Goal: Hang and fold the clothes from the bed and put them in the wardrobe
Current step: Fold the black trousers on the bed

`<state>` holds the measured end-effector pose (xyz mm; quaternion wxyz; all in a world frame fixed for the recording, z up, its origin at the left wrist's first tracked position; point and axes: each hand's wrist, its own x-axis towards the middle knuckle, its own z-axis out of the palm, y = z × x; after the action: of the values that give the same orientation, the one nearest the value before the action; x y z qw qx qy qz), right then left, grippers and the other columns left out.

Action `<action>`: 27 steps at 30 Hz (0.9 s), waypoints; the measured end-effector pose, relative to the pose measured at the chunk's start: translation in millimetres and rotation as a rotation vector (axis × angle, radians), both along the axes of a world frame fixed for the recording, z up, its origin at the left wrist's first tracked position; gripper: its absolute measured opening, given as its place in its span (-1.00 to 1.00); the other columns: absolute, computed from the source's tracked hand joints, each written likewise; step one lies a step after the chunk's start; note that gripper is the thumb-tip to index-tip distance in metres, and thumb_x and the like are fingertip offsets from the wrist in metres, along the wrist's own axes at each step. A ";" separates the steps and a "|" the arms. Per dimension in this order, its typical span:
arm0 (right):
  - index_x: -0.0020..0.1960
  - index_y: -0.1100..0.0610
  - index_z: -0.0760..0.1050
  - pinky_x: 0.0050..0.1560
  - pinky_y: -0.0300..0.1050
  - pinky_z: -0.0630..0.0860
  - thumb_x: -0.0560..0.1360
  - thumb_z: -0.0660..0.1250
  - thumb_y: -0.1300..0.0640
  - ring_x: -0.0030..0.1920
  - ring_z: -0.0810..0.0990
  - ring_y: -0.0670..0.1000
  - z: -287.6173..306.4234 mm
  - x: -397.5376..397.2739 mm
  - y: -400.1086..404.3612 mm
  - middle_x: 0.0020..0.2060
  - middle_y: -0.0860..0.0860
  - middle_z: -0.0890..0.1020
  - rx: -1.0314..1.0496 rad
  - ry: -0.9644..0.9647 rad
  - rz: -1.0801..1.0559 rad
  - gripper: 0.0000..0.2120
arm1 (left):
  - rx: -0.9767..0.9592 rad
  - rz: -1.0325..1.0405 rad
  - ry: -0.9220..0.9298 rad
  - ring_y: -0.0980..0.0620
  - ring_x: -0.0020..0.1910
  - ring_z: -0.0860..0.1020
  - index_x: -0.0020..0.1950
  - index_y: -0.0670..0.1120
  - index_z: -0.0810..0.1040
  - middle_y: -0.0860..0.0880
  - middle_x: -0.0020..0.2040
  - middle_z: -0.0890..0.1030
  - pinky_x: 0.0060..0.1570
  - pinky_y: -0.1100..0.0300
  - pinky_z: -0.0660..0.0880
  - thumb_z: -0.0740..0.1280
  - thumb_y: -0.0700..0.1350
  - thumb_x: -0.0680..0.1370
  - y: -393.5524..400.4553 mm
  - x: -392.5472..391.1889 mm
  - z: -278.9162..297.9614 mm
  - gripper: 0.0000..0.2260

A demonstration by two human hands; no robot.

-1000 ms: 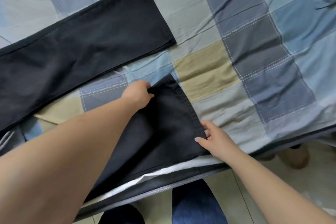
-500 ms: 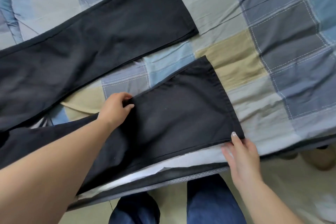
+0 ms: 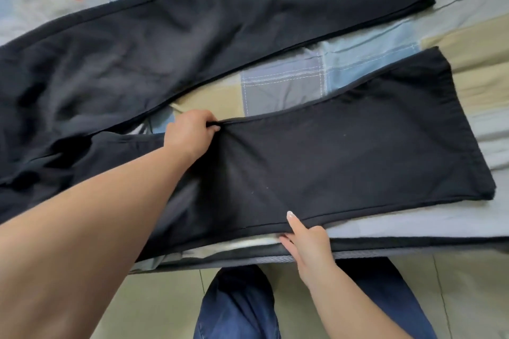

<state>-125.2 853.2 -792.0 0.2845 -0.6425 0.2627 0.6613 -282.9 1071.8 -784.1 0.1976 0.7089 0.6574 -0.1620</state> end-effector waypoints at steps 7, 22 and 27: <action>0.17 0.27 0.40 0.35 0.05 0.40 0.50 0.39 0.12 0.13 0.59 0.06 16.8 -39.7 -5.0 0.12 0.16 0.58 0.053 0.135 -0.068 -0.66 | 0.054 0.134 -0.367 -0.05 0.27 0.44 0.27 -0.04 0.52 -0.03 0.22 0.55 0.30 0.11 0.32 0.38 -0.11 0.52 -58.9 -41.9 22.2 -0.69; 0.12 0.33 0.51 0.30 0.00 0.43 0.53 0.34 0.19 0.11 0.62 0.04 68.4 -244.3 4.8 0.04 0.17 0.66 0.146 0.440 -0.030 -0.76 | -0.205 1.337 -0.837 0.06 -0.10 0.66 -0.04 -0.13 0.61 -0.02 -0.14 0.69 -0.08 0.20 0.58 0.26 -0.03 0.61 -183.4 -185.7 102.4 -0.79; 0.07 0.34 0.49 0.14 -0.04 0.52 0.51 0.37 0.20 -0.02 0.66 0.04 99.1 -267.1 6.9 -0.05 0.20 0.66 0.118 0.267 -0.028 -0.77 | -0.314 1.549 -0.815 0.09 -0.38 0.53 -0.21 -0.13 0.52 -0.01 -0.36 0.57 -0.20 0.21 0.55 0.25 0.11 0.59 -200.3 -219.6 117.9 -0.67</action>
<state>-392.2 860.0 -692.9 0.2934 -0.5274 0.2678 0.7510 -502.5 871.5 -666.2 0.5654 0.0326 0.8011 0.1938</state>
